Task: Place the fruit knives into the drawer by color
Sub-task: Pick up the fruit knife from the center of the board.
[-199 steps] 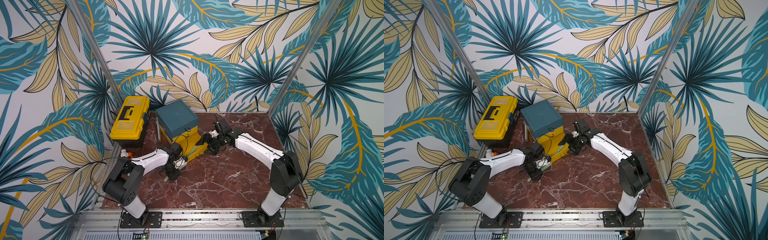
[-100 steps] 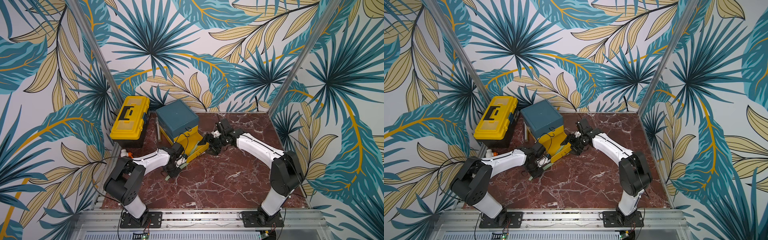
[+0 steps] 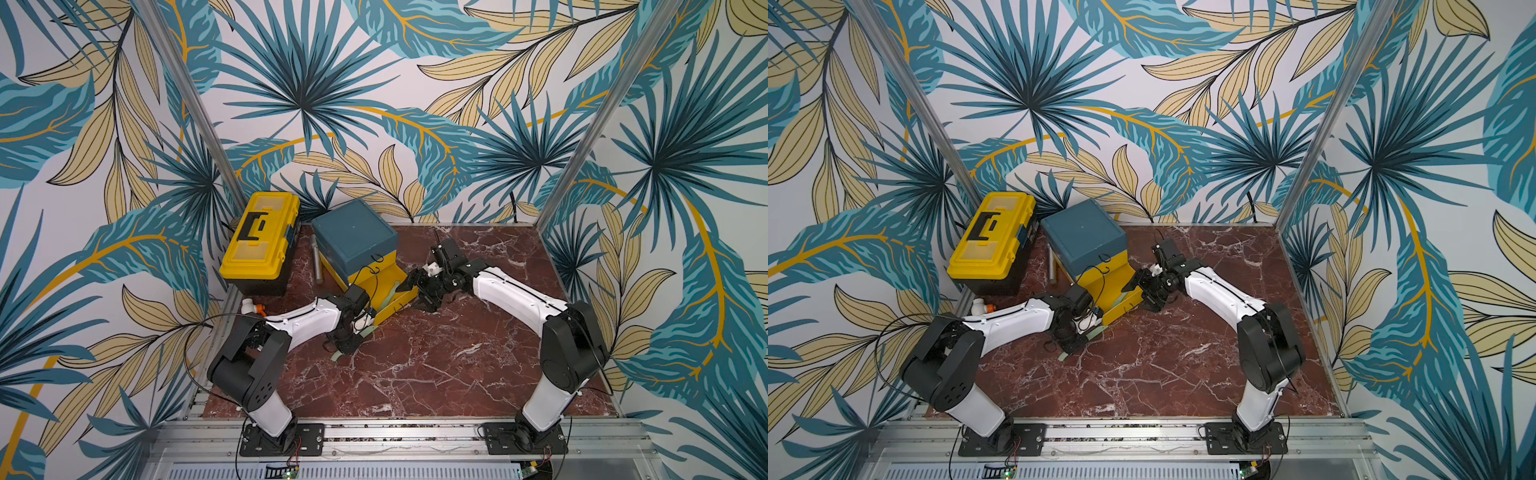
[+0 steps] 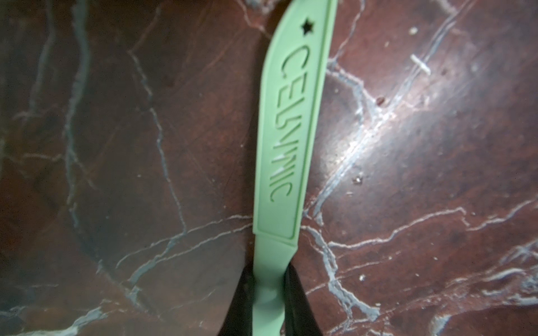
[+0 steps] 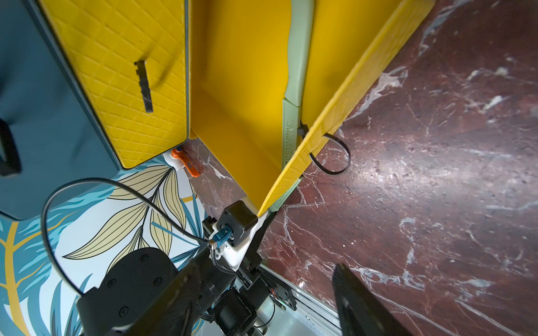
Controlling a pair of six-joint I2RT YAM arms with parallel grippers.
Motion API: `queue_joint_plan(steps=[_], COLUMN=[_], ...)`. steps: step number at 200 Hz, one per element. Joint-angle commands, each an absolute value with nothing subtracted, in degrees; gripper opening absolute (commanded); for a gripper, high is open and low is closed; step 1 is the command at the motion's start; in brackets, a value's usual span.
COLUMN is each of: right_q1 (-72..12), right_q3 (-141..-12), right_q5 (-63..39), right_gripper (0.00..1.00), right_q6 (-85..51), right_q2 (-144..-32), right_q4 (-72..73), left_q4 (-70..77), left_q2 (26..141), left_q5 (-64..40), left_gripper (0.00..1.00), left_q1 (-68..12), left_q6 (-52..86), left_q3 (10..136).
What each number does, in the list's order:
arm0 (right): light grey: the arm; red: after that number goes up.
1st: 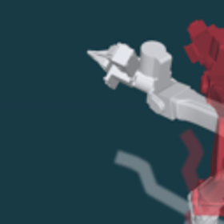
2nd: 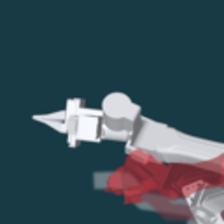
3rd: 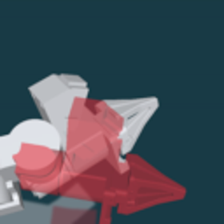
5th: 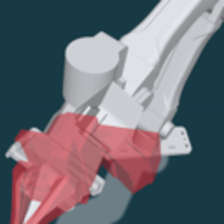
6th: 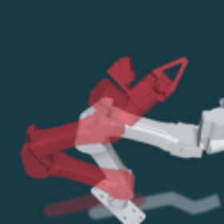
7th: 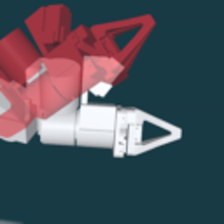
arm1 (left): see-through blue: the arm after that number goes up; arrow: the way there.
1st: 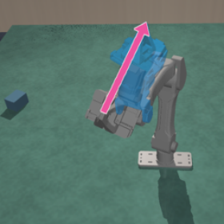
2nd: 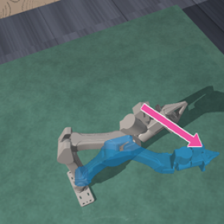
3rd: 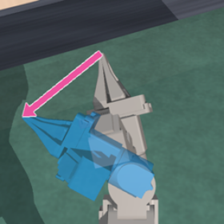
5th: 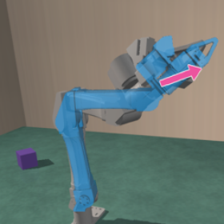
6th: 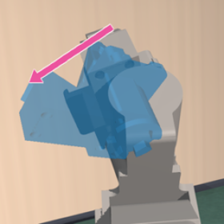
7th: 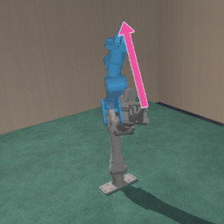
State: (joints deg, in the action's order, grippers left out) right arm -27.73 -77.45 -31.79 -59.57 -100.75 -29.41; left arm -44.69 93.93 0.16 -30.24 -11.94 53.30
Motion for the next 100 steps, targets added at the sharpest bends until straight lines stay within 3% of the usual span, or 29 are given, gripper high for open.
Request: queue_joint_plan(steps=[1, 100], right_q1=[-27.55, -27.51], right_q3=[-75.86, -72.26], right_q5=[-32.18, -31.2], right_gripper=[0.74, 0.74], right_q6=[-59.83, -61.13], right_q2=[-99.29, -96.31], right_q4=[-28.48, -27.0], left_q4=[-44.71, -52.41], left_q2=[94.69, 89.47], left_q5=[0.95, 5.88], left_gripper=[0.0, 0.0], left_q1=[-30.75, -31.88], left_q6=[-11.12, -9.49], left_q3=[53.56, 57.61])
